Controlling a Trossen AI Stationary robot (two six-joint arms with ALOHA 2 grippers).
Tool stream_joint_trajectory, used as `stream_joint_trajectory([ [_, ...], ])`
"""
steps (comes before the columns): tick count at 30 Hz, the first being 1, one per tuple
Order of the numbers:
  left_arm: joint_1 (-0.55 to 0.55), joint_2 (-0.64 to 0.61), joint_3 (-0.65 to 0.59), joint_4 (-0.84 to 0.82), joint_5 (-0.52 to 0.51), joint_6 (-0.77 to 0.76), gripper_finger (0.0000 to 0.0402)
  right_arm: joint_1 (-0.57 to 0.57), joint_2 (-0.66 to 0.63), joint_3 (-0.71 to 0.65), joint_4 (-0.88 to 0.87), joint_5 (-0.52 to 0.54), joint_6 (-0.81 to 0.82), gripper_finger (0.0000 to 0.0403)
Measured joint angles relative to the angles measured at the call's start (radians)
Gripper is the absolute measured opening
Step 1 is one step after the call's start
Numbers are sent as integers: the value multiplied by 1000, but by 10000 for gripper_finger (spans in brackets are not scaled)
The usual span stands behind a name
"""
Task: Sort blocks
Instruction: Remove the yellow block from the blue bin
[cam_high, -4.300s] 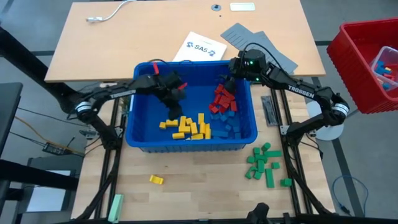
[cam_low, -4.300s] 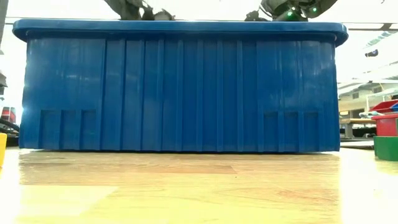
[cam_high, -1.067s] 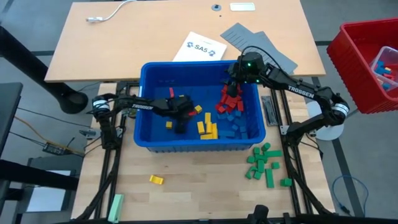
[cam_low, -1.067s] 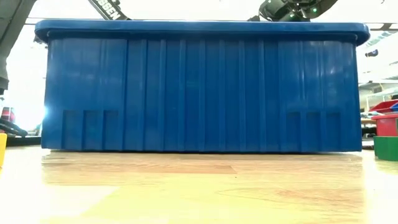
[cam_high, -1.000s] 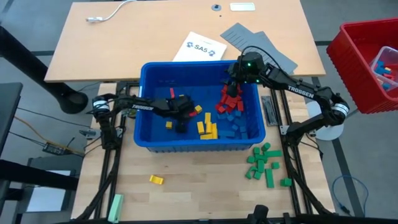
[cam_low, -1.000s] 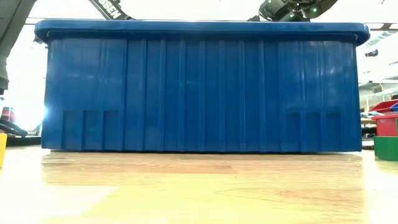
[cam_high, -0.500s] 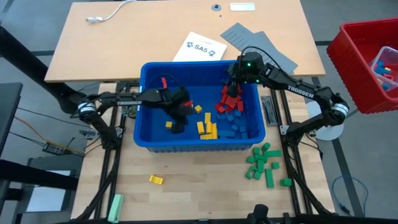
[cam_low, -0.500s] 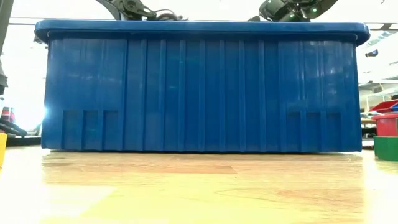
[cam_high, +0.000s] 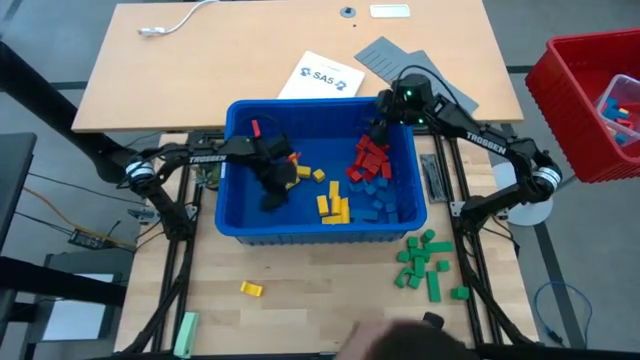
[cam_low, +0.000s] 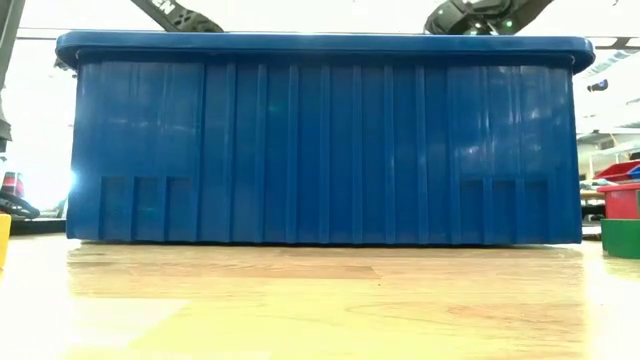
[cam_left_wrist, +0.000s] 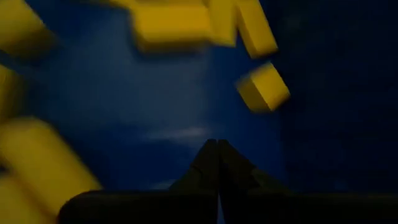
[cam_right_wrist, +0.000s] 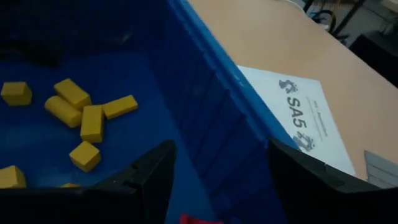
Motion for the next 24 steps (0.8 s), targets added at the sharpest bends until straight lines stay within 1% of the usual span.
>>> stream_joint_trajectory([
  [3, -1, 0, -48, -88, -2, 61, 3, -19, 5, 0, 23, -1, 20, 238],
  [6, -5, 0, -116, -104, -29, 90, 2, -37, 29, 0, 37, 3, 26, 238],
  [8, -14, 0, -154, -73, -92, 97, 2, -43, 52, 0, 51, 0, 31, 238],
  [11, -14, 0, -190, -8, -250, 88, 2, -45, 82, 0, 54, -7, 37, 238],
  [15, -6, 0, -180, 113, -438, -4, 3, -41, 91, 0, 42, -10, 38, 238],
  [16, -6, 0, -167, 137, -467, -24, 3, -41, 86, 0, 40, -10, 37, 238],
  [18, -6, 0, -133, 193, -458, -27, 3, -36, 66, 0, 40, -10, 38, 238],
  [24, -21, -2, -61, 291, -274, -53, 4, -21, 4, 0, 33, -13, 67, 238],
])
